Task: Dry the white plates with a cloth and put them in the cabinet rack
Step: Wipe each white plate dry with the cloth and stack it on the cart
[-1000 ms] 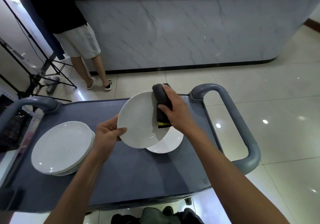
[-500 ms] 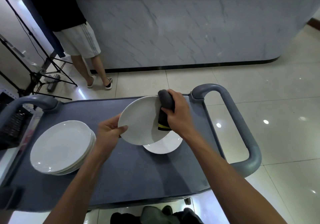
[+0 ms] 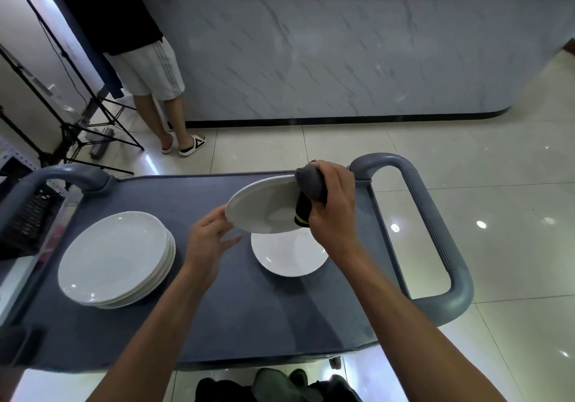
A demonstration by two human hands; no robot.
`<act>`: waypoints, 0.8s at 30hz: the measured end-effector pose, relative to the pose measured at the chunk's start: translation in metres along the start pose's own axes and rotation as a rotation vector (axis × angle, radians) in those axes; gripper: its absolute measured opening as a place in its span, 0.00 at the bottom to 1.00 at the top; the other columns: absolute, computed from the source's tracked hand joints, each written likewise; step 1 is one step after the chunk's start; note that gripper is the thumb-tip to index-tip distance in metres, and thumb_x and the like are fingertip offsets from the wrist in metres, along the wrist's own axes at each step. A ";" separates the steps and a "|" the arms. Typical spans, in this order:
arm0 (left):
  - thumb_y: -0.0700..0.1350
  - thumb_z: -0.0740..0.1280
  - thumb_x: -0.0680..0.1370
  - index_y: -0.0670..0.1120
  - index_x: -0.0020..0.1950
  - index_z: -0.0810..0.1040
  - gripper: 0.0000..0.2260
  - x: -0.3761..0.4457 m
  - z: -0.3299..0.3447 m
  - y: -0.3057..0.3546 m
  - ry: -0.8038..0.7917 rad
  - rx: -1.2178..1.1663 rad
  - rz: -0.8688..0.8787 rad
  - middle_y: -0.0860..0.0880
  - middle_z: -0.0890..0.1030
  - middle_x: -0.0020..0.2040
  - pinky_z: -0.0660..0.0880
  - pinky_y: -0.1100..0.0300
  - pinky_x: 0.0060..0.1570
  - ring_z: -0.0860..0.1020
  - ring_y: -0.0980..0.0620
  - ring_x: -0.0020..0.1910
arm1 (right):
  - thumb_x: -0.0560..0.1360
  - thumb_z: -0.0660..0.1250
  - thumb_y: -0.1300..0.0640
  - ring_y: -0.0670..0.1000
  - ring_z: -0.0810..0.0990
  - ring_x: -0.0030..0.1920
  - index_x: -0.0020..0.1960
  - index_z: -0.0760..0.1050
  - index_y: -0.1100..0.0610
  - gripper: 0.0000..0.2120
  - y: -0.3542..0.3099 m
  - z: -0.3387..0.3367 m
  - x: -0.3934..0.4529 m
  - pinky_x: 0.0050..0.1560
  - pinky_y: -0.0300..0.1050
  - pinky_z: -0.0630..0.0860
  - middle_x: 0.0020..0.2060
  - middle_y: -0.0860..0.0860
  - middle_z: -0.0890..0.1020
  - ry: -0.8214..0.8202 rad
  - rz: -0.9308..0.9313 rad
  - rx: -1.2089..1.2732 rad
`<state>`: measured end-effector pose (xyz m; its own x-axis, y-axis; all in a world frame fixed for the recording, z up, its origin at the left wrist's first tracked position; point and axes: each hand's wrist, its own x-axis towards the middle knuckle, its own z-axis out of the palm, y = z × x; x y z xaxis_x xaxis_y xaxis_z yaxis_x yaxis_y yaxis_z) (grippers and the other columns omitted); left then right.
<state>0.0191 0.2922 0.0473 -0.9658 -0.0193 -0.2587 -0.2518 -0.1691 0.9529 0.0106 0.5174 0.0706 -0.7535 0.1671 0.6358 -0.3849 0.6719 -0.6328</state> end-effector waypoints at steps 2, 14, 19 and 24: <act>0.47 0.63 0.78 0.47 0.60 0.82 0.14 -0.001 -0.003 -0.003 0.029 -0.059 -0.088 0.46 0.83 0.59 0.77 0.41 0.58 0.80 0.47 0.61 | 0.68 0.60 0.70 0.51 0.70 0.56 0.64 0.72 0.54 0.27 0.001 -0.001 -0.001 0.59 0.43 0.69 0.60 0.48 0.75 0.017 -0.006 -0.004; 0.70 0.70 0.70 0.41 0.59 0.80 0.34 -0.003 0.007 0.004 -0.015 -0.281 -0.576 0.43 0.85 0.54 0.80 0.44 0.50 0.85 0.41 0.51 | 0.71 0.60 0.68 0.57 0.72 0.58 0.65 0.72 0.57 0.23 0.003 0.006 -0.020 0.62 0.43 0.67 0.60 0.54 0.74 0.079 -0.160 -0.040; 0.56 0.71 0.74 0.41 0.59 0.78 0.22 -0.002 0.011 0.009 -0.030 -0.455 -0.569 0.43 0.84 0.58 0.74 0.39 0.60 0.84 0.41 0.55 | 0.74 0.62 0.66 0.57 0.72 0.59 0.68 0.70 0.57 0.23 0.008 0.008 -0.032 0.64 0.44 0.68 0.63 0.54 0.73 0.009 -0.192 -0.063; 0.38 0.61 0.80 0.36 0.63 0.72 0.13 -0.003 0.014 0.012 0.014 -0.696 -0.526 0.33 0.77 0.64 0.81 0.41 0.50 0.79 0.36 0.62 | 0.78 0.61 0.68 0.59 0.73 0.57 0.69 0.72 0.57 0.20 0.017 0.007 -0.048 0.62 0.49 0.71 0.63 0.54 0.75 -0.016 -0.259 -0.101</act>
<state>0.0175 0.3037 0.0620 -0.7328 0.2187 -0.6444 -0.5651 -0.7230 0.3973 0.0363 0.5154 0.0266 -0.6453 -0.0306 0.7633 -0.5115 0.7594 -0.4021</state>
